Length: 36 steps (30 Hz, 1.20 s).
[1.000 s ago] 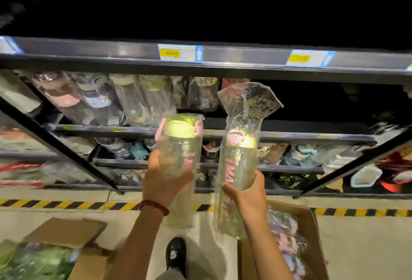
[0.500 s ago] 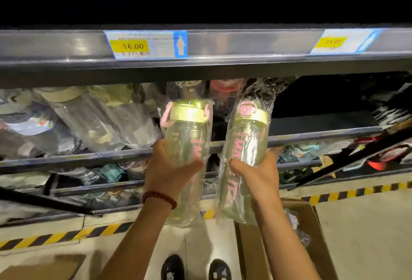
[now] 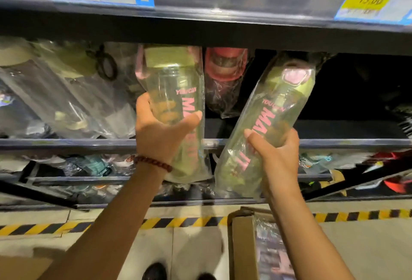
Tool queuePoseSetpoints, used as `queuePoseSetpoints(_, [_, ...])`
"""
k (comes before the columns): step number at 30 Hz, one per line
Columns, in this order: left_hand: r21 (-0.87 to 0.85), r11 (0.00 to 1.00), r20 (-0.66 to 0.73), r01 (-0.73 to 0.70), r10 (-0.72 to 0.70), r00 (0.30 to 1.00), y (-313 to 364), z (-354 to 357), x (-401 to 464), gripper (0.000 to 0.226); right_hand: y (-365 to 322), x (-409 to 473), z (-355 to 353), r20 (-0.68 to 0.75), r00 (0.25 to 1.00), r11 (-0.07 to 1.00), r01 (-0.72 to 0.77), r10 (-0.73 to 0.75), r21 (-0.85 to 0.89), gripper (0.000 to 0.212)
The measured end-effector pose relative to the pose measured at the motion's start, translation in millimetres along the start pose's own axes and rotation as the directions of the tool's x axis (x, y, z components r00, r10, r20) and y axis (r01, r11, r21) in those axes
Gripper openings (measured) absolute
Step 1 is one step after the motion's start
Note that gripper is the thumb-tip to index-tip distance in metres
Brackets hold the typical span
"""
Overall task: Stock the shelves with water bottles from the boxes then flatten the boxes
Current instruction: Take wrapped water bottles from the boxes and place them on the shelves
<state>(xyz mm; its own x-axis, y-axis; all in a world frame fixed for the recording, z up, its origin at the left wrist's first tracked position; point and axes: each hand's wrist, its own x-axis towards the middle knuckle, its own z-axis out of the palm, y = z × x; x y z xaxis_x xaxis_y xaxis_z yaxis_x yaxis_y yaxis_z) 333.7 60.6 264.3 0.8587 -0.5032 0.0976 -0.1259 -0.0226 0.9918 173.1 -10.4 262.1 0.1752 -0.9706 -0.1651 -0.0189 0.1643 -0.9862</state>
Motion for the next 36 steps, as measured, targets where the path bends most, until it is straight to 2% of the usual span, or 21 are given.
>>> queuePoseSetpoints(4, [-0.053,0.998,-0.073,-0.019,0.015,0.997,-5,9,12,0.056,0,25,5,-0.005,0.998,0.970,-0.056,0.059,0.238,0.047])
queuePoseSetpoints(7, [-0.080,0.995,-0.079,-0.063,0.056,0.995,-7,15,16,0.052,3,41,8,-0.012,0.999,0.947,-0.037,0.043,0.318,0.051])
queuePoseSetpoints(11, [-0.090,0.993,-0.028,-0.082,0.080,0.996,-7,23,20,0.050,6,57,13,0.003,1.000,0.940,-0.014,0.014,0.341,0.063])
queuePoseSetpoints(15, [-0.059,0.997,-0.049,-0.049,0.047,0.998,-6,28,26,0.050,6,72,17,-0.005,0.999,0.919,0.035,-0.035,0.392,0.059])
queuePoseSetpoints(19, [-0.066,0.998,-0.099,-0.024,0.018,0.995,-3,35,31,0.050,7,79,22,-0.037,0.998,0.926,0.061,-0.050,0.374,0.077])
queuePoseSetpoints(26, [-0.125,0.992,-0.181,-0.001,-0.021,0.983,1,47,27,0.050,11,86,18,-0.093,0.996,0.917,0.038,-0.001,0.397,0.072])
queuePoseSetpoints(29, [-0.118,0.993,-0.185,0.026,-0.048,0.982,4,49,27,0.050,10,90,15,-0.066,0.998,0.897,0.029,0.001,0.442,0.053])
queuePoseSetpoints(32, [-0.141,0.989,-0.184,0.048,-0.074,0.980,6,48,24,0.049,8,92,14,-0.042,0.999,0.863,0.018,0.004,0.505,0.044])
queuePoseSetpoints(36, [-0.160,0.987,-0.191,0.028,-0.059,0.980,8,45,20,0.049,8,90,18,-0.017,0.999,0.832,0.039,-0.036,0.554,0.045])
